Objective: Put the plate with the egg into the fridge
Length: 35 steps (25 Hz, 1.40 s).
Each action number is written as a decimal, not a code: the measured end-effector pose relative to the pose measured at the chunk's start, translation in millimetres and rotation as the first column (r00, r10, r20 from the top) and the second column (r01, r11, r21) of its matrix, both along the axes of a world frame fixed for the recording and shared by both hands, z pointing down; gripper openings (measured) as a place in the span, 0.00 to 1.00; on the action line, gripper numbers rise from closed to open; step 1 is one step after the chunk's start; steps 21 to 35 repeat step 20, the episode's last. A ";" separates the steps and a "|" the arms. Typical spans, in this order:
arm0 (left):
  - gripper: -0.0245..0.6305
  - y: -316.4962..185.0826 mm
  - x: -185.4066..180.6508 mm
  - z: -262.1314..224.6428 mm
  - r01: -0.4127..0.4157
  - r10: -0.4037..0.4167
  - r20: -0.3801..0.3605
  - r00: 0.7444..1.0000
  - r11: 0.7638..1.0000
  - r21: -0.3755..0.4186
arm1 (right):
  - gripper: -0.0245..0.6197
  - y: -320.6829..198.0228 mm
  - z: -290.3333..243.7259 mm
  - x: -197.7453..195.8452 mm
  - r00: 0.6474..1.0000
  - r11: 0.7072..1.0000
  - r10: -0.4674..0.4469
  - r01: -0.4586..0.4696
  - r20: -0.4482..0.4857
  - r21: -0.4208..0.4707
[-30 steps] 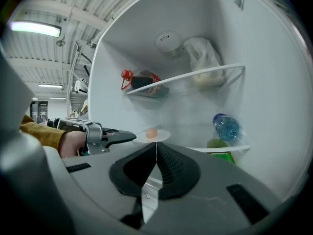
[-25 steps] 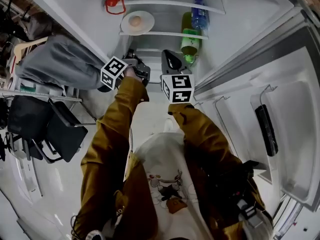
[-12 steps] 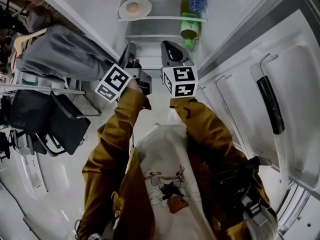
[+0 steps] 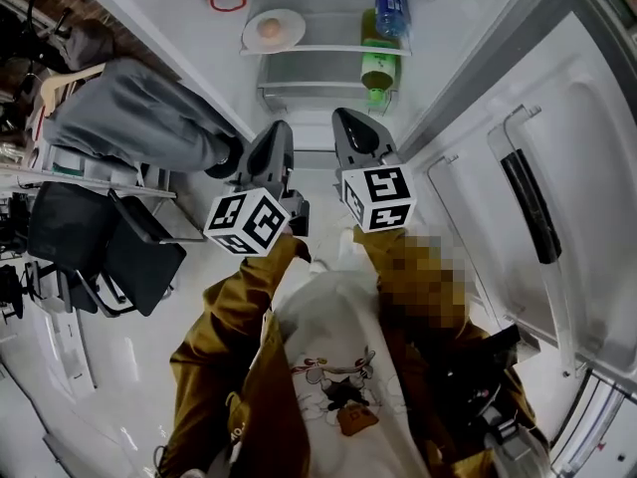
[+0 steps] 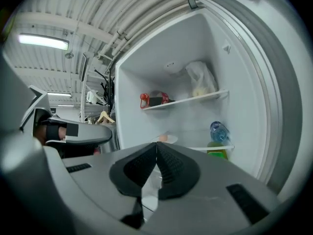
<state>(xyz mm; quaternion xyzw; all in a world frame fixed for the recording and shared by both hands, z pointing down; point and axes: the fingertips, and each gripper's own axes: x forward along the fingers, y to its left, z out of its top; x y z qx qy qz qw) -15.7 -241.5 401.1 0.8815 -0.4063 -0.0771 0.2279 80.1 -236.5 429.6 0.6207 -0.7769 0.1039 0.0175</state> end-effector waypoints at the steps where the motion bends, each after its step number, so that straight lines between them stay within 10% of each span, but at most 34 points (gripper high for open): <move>1: 0.05 7.9 0.5 -1.0 -0.004 0.004 0.013 1.000 1.000 0.007 | 0.05 6.3 -1.8 -0.3 1.000 1.000 -0.008 0.008 -0.001 0.000; 35: 0.05 89.7 1.7 -7.9 -0.113 0.113 0.033 0.993 0.993 0.016 | 0.05 73.7 -21.6 -21.3 0.995 0.995 -0.095 0.095 -0.034 -0.020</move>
